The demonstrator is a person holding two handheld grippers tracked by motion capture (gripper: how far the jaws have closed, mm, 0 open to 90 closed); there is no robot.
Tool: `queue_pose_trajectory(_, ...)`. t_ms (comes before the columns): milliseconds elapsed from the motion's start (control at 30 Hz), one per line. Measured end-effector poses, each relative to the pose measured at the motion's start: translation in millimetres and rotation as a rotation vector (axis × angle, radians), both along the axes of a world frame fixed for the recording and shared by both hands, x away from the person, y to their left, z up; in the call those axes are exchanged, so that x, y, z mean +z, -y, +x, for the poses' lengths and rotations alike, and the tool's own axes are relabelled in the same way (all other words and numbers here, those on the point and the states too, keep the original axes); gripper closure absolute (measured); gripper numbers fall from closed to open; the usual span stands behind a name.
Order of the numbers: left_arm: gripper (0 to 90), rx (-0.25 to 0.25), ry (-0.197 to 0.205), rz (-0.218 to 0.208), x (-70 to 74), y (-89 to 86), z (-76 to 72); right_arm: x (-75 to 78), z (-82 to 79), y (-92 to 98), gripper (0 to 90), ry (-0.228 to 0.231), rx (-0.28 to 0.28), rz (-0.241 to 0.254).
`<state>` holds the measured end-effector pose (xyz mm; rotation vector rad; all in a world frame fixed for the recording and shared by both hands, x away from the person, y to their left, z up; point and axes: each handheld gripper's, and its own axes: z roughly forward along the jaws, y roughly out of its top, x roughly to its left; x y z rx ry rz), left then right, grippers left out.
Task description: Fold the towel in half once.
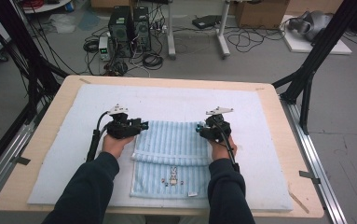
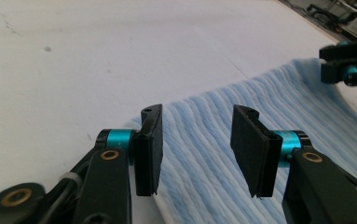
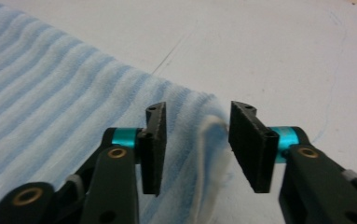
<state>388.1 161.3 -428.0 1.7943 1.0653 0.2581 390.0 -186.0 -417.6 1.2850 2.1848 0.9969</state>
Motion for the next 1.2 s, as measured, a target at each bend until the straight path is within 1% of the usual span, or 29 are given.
queue_pose_trajectory(33,52.3,-0.010,-0.003,0.000,0.0,0.4,-4.1,2.2,-2.8,1.5,53.2,0.005,0.019,0.024)
queue_pose_trajectory(67,53.0,-0.020,0.000,-0.001,-0.5,0.1,-9.5,4.4,-6.2,2.6,51.5,0.002,0.032,0.050)
queue_pose_trajectory(100,55.9,-0.033,0.005,0.004,-1.1,-0.5,-13.2,6.6,-10.1,3.6,50.4,0.006,0.047,0.057)
queue_pose_trajectory(133,56.1,-0.046,-0.004,0.011,-2.1,-1.1,-17.7,7.9,-13.6,4.4,50.4,0.002,0.065,0.075)
queue_pose_trajectory(167,56.0,-0.060,-0.019,0.022,-2.7,-1.4,-21.8,8.7,-18.3,5.5,50.4,0.003,0.095,0.098)
queue_pose_trajectory(200,55.9,-0.062,-0.006,0.015,-4.0,-2.6,-28.4,9.3,-24.0,5.8,50.4,0.000,0.110,0.105)
queue_pose_trajectory(233,56.9,-0.066,-0.003,0.015,-4.4,-4.7,-32.5,8.2,-30.0,7.5,50.7,-0.010,0.148,0.134)
queue_pose_trajectory(267,56.9,-0.073,-0.016,0.010,-4.8,-5.8,-36.1,7.0,-34.6,8.2,51.6,-0.019,0.167,0.141)
queue_pose_trajectory(300,56.7,-0.085,-0.020,0.022,-4.9,-6.2,-40.0,5.7,-39.7,9.3,52.0,-0.020,0.177,0.125)
queue_pose_trajectory(333,56.7,-0.096,-0.011,0.016,-5.5,-7.2,-45.3,3.9,-44.4,10.6,52.3,-0.029,0.188,0.127)
queue_pose_trajectory(367,57.4,-0.104,-0.010,0.006,-6.2,-8.9,-50.7,2.2,-48.8,12.3,52.3,-0.043,0.198,0.139)
queue_pose_trajectory(400,58.2,-0.109,-0.012,0.001,-7.2,-10.3,-55.6,0.9,-53.5,13.9,52.3,-0.051,0.204,0.140)
queue_pose_trajectory(433,58.4,-0.112,-0.012,0.003,-8.4,-10.6,-60.4,-0.9,-58.4,15.6,52.4,-0.053,0.215,0.151)
queue_pose_trajectory(467,58.3,-0.110,-0.007,-0.008,-9.8,-11.7,-64.8,-2.4,-63.1,17.2,52.7,-0.059,0.222,0.160)
queue_pose_trajectory(500,58.3,-0.109,-0.008,-0.015,-10.8,-13.2,-68.0,-3.9,-67.6,19.0,53.2,-0.055,0.225,0.160)
queue_pose_trajectory(533,58.1,-0.110,-0.011,-0.018,-11.5,-14.2,-70.6,-5.3,-71.6,20.7,53.7,-0.062,0.226,0.169)
queue_pose_trajectory(567,57.8,-0.114,-0.015,-0.015,-11.7,-14.5,-72.0,-6.5,-75.0,22.4,54.1,-0.062,0.226,0.168)
queue_pose_trajectory(600,57.1,-0.123,-0.018,-0.002,-11.4,-14.3,-74.2,-7.3,-77.2,23.5,54.2,-0.063,0.228,0.174)
queue_pose_trajectory(667,56.0,-0.127,-0.013,-0.023,-12.0,-14.5,-78.8,-8.7,-82.4,25.5,54.2,-0.070,0.232,0.177)
queue_pose_trajectory(767,56.0,-0.142,-0.024,-0.008,-15.9,-14.6,-82.9,-8.8,-88.1,26.6,55.0,-0.071,0.247,0.174)
queue_pose_trajectory(833,56.0,-0.138,-0.030,-0.003,-18.9,-14.5,-85.0,-8.8,-89.9,26.8,55.3,-0.073,0.248,0.165)
queue_pose_trajectory(933,57.7,-0.130,-0.033,-0.002,-21.6,-14.7,-87.3,-10.8,-92.6,28.1,57.8,-0.090,0.245,0.162)
queue_pose_trajectory(967,59.2,-0.132,-0.033,0.011,-22.7,-14.3,-88.5,-11.7,-92.8,28.2,58.9,-0.087,0.246,0.155)
queue_pose_trajectory(1000,61.2,-0.134,-0.032,0.019,-23.6,-14.0,-89.3,-13.0,-93.8,28.1,60.7,-0.099,0.247,0.149)
queue_pose_trajectory(1067,67.2,-0.134,-0.031,0.032,-24.2,-13.4,-90.9,-15.5,-94.5,28.1,68.5,-0.097,0.255,0.133)
queue_pose_trajectory(1100,69.5,-0.131,-0.027,0.034,-24.1,-13.3,-91.4,-15.7,-95.3,28.2,71.4,-0.102,0.257,0.133)
queue_pose_trajectory(1133,73.7,-0.139,-0.024,0.035,-23.8,-13.5,-91.9,-16.2,-96.2,28.3,75.9,-0.100,0.255,0.129)
queue_pose_trajectory(1167,80.4,-0.144,-0.014,0.036,-23.4,-13.2,-93.0,-16.4,-96.8,28.8,79.2,-0.096,0.262,0.126)
queue_pose_trajectory(1200,85.2,-0.146,-0.007,0.038,-23.1,-12.7,-94.0,-16.1,-97.7,29.0,81.2,-0.094,0.259,0.123)
